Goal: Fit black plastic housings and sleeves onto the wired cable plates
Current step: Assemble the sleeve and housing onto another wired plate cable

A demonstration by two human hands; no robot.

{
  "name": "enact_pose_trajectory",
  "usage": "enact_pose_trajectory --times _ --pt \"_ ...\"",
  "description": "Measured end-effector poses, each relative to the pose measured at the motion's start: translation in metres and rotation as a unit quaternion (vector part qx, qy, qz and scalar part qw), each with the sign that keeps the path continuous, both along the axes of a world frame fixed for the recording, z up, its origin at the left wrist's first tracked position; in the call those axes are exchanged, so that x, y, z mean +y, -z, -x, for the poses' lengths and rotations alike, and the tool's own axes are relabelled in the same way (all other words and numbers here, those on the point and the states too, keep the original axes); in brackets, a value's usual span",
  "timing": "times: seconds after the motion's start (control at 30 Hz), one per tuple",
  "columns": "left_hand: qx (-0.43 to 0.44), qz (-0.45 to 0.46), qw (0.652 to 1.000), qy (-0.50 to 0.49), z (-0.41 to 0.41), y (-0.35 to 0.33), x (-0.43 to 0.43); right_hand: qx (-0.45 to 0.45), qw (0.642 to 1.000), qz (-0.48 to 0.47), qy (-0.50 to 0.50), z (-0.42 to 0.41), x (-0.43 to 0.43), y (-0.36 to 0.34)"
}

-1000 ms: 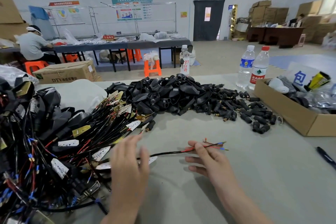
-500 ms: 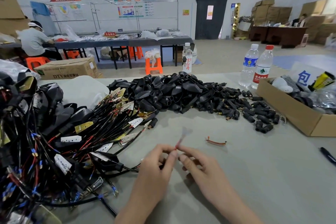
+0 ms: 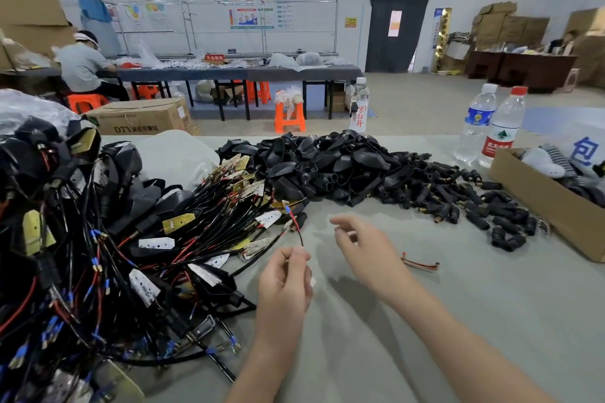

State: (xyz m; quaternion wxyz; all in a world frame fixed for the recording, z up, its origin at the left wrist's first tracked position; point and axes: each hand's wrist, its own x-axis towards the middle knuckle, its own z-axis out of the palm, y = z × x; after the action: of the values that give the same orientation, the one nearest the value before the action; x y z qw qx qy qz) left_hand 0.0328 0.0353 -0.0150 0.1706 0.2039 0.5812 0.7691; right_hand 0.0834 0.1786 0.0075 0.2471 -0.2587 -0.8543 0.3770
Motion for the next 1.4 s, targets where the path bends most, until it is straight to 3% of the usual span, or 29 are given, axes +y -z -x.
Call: enact_pose_trajectory --times 0.23,0.37,0.57,0.7,0.87,1.03,1.23,1.4 --pt "0.158 0.087 0.98 -0.086 -0.002 0.008 0.002 -0.142 0.989 -0.016 0.025 0.084 0.013 0.006" --pt "0.134 0.076 0.984 -0.087 0.001 0.009 0.005 -0.229 0.968 -0.096 0.032 0.104 0.006 0.012" --pt "0.138 0.069 0.985 -0.073 0.0 0.012 0.004 -0.258 0.955 -0.145 0.013 0.104 0.0 0.007" --pt "0.151 0.053 0.985 -0.064 0.002 0.012 0.007 -0.203 0.973 -0.108 -0.002 0.091 0.004 0.006" --pt "0.169 0.061 0.982 -0.05 0.0 0.015 0.006 -0.018 0.987 0.151 0.041 0.033 0.013 0.006" --pt "0.185 0.093 0.978 -0.014 -0.007 0.013 0.005 0.169 0.924 0.333 0.084 -0.038 0.019 -0.003" --pt "0.176 0.111 0.977 0.052 -0.012 0.017 0.005 0.272 0.841 0.451 0.12 -0.086 0.006 0.014" --pt "0.227 0.141 0.962 0.056 -0.014 0.018 0.005 0.282 0.849 0.435 0.106 -0.085 0.002 0.022"
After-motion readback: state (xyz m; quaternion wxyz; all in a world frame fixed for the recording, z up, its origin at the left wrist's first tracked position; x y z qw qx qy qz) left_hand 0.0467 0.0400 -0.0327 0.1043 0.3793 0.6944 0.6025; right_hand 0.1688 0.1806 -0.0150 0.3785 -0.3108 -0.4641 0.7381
